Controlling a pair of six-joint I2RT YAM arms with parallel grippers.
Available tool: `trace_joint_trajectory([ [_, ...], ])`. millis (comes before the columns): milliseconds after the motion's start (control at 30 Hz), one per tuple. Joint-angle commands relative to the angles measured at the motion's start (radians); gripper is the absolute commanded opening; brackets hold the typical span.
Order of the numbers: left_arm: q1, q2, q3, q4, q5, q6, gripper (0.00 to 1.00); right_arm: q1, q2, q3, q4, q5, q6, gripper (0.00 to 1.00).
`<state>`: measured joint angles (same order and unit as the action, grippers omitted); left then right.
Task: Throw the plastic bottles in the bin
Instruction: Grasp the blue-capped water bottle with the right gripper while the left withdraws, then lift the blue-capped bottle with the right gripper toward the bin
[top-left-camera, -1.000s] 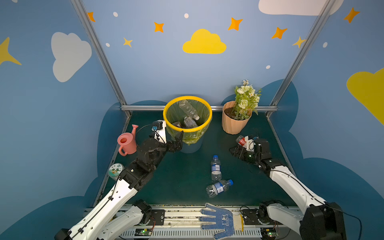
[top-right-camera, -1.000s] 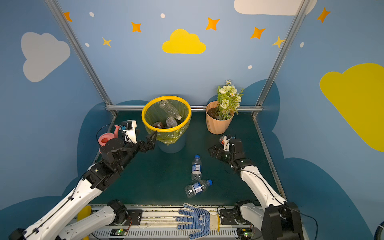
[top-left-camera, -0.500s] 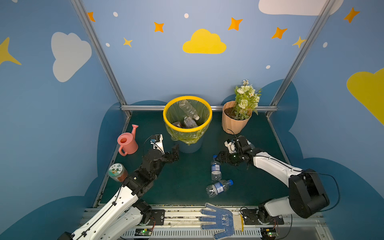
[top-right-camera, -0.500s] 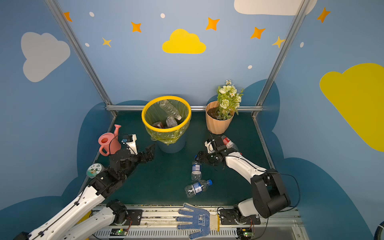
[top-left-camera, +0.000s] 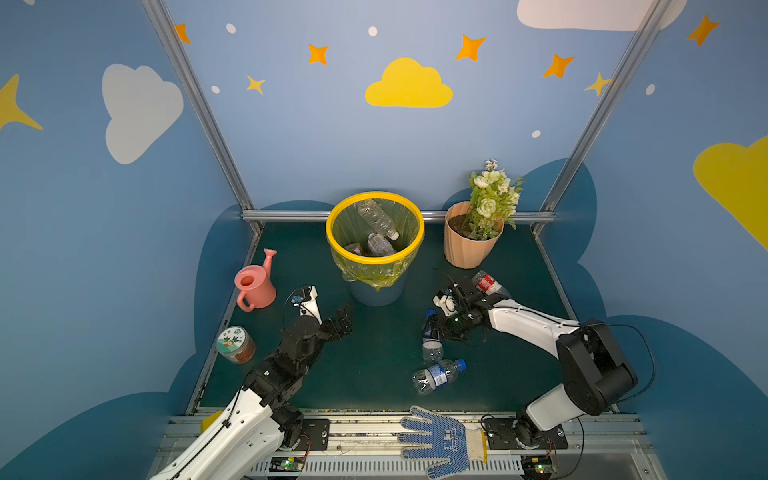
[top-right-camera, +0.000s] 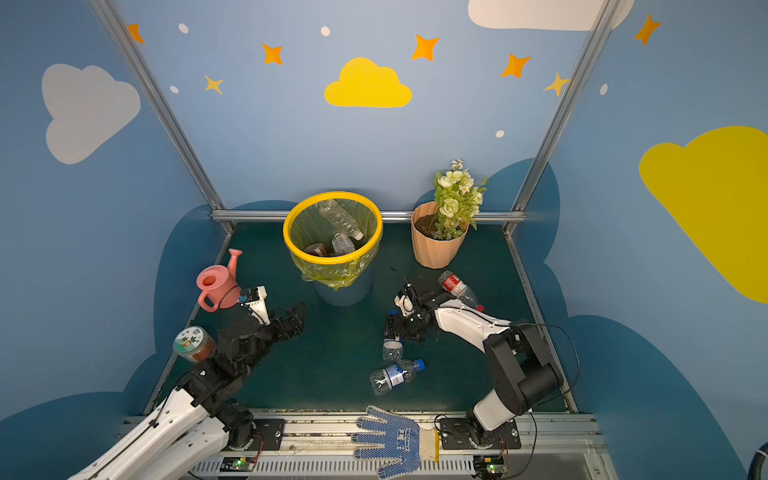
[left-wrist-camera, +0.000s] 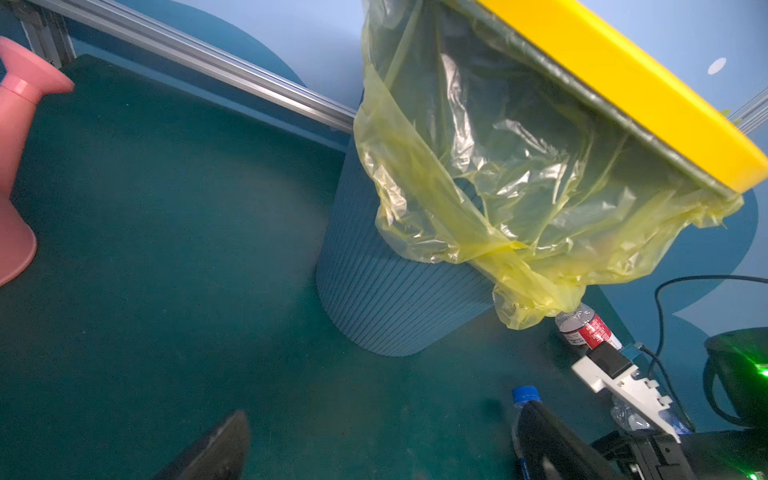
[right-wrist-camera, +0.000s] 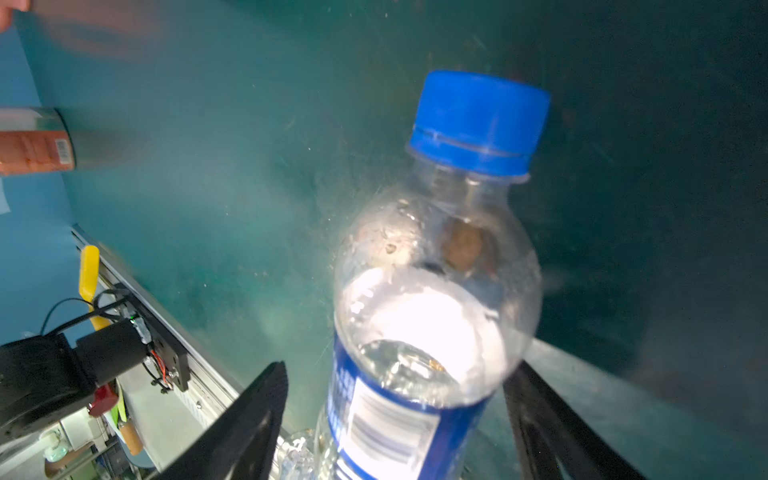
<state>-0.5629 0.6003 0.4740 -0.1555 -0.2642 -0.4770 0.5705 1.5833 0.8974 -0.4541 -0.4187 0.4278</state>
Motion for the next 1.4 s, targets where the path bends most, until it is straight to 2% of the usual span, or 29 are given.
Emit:
trace_joint_trajectory([
  [0,0.006,-0.02,-0.01,-0.02,-0.022,-0.017,1.0,0.011,0.044,0.049,-0.051,-0.023,-0.027,0.75],
  [167,0.008,-0.027,-0.011,-0.044,-0.032,-0.018,1.0,0.029,0.093,0.083,-0.062,-0.016,-0.036,0.67],
  [333,0.009,-0.038,-0.015,-0.054,-0.054,-0.022,1.0,0.035,0.128,0.106,-0.078,-0.011,-0.05,0.66],
  [633,0.011,-0.071,-0.02,-0.082,-0.073,-0.025,1.0,0.035,0.142,0.129,-0.056,-0.02,-0.054,0.52],
  [767,0.011,-0.093,-0.024,-0.094,-0.083,-0.031,1.0,0.029,0.115,0.13,-0.032,-0.019,-0.047,0.51],
  [1067,0.014,-0.125,-0.049,-0.097,-0.1,-0.04,1.0,-0.03,-0.089,0.069,0.103,0.006,-0.017,0.45],
  [1267,0.016,-0.119,-0.057,-0.117,-0.12,-0.051,1.0,-0.109,-0.322,0.048,0.173,0.062,-0.013,0.43],
  [1367,0.017,-0.107,-0.058,-0.13,-0.13,-0.06,1.0,-0.141,-0.47,0.069,0.209,0.142,-0.011,0.44],
])
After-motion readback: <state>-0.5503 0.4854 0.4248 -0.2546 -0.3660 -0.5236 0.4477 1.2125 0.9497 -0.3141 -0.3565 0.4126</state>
